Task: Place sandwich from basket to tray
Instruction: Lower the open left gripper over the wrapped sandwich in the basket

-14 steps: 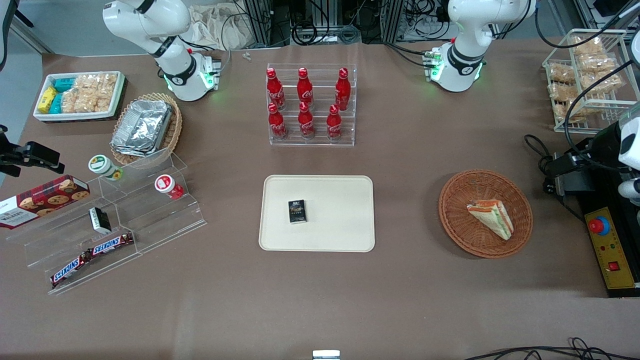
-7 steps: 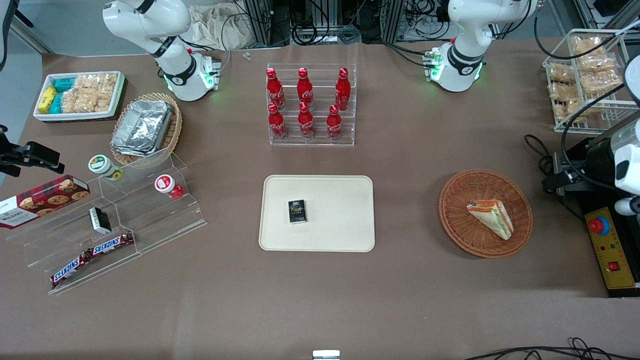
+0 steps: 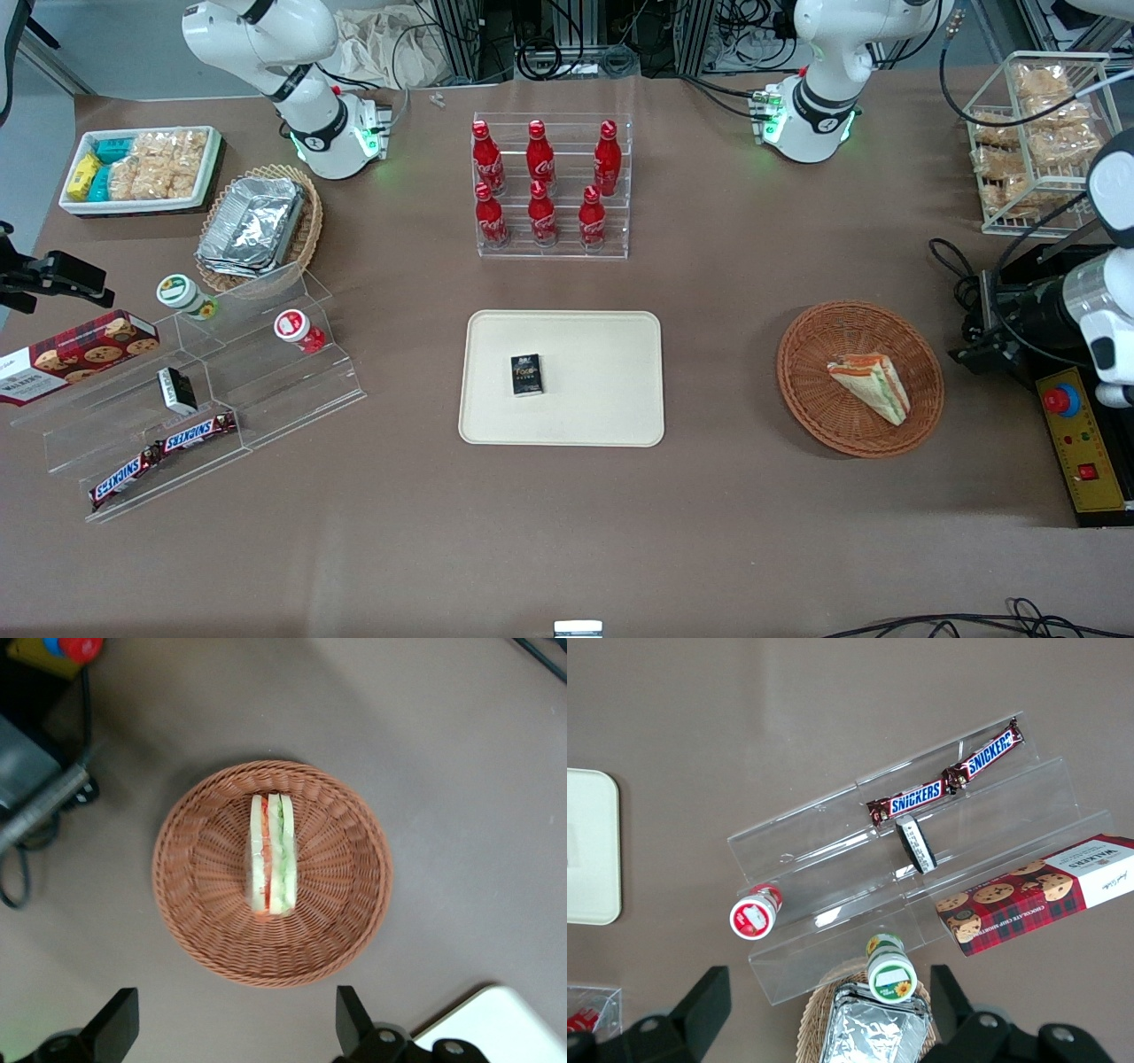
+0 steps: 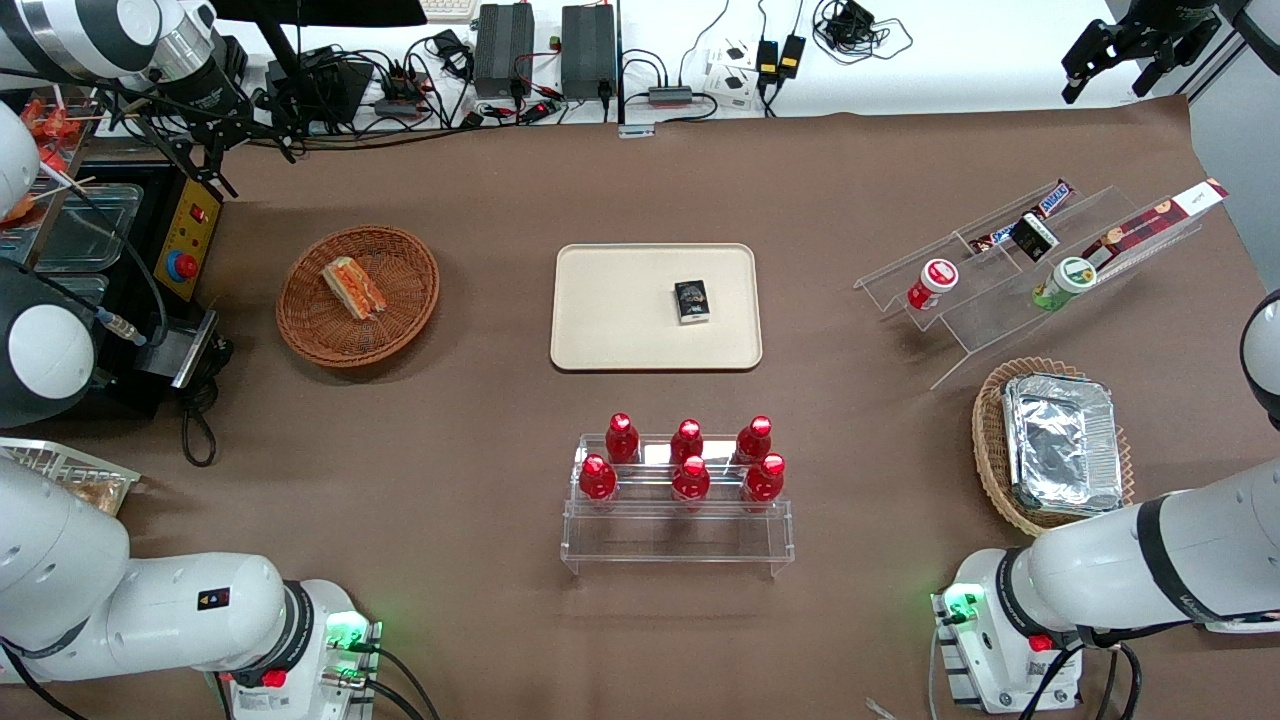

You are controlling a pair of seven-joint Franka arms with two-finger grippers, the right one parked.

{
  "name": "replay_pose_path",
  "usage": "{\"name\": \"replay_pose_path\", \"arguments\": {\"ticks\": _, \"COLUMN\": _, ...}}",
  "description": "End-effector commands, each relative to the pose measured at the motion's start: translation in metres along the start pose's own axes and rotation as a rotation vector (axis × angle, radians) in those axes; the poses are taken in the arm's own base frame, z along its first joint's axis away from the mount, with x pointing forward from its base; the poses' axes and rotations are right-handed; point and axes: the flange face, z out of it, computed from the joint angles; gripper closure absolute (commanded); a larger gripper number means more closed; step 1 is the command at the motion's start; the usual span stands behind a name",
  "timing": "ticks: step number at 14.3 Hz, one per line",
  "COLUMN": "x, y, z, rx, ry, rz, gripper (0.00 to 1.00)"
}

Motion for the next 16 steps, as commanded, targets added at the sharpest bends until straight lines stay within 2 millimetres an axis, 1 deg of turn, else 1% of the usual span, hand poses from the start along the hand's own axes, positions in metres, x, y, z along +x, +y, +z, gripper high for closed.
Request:
{"name": "replay_pose_path", "arguments": {"ticks": 1, "x": 0.013, "y": 0.008, "z": 0.024, "rx": -0.026, "ry": -0.011, "rz": -0.141, "gripper": 0.0}}
{"name": "replay_pose_path", "arguments": {"ticks": 4, "x": 0.017, "y": 0.022, "z": 0.059, "rx": -0.017, "ry": -0.019, "rz": -0.178, "gripper": 0.0}}
{"name": "replay_pose_path", "arguments": {"ticks": 6, "x": 0.02, "y": 0.023, "z": 0.087, "rx": -0.016, "ry": -0.017, "rz": -0.186, "gripper": 0.0}}
{"name": "replay_pose_path", "arguments": {"ticks": 7, "x": 0.018, "y": 0.025, "z": 0.102, "rx": -0.014, "ry": -0.014, "rz": -0.184, "gripper": 0.0}}
{"name": "replay_pose_path", "arguments": {"ticks": 8, "x": 0.013, "y": 0.028, "z": 0.113, "rx": -0.008, "ry": -0.013, "rz": -0.175, "gripper": 0.0}}
{"name": "replay_pose_path", "arguments": {"ticks": 11, "x": 0.012, "y": 0.032, "z": 0.136, "rx": 0.029, "ry": -0.028, "rz": -0.218, "gripper": 0.0}}
{"name": "replay_pose_path", "arguments": {"ticks": 12, "x": 0.007, "y": 0.036, "z": 0.143, "rx": 0.039, "ry": -0.032, "rz": -0.209, "gripper": 0.0}}
{"name": "replay_pose_path", "arguments": {"ticks": 13, "x": 0.007, "y": 0.037, "z": 0.15, "rx": 0.048, "ry": -0.037, "rz": -0.207, "gripper": 0.0}}
{"name": "replay_pose_path", "arguments": {"ticks": 16, "x": 0.007, "y": 0.03, "z": 0.175, "rx": 0.099, "ry": -0.012, "rz": -0.182, "gripper": 0.0}}
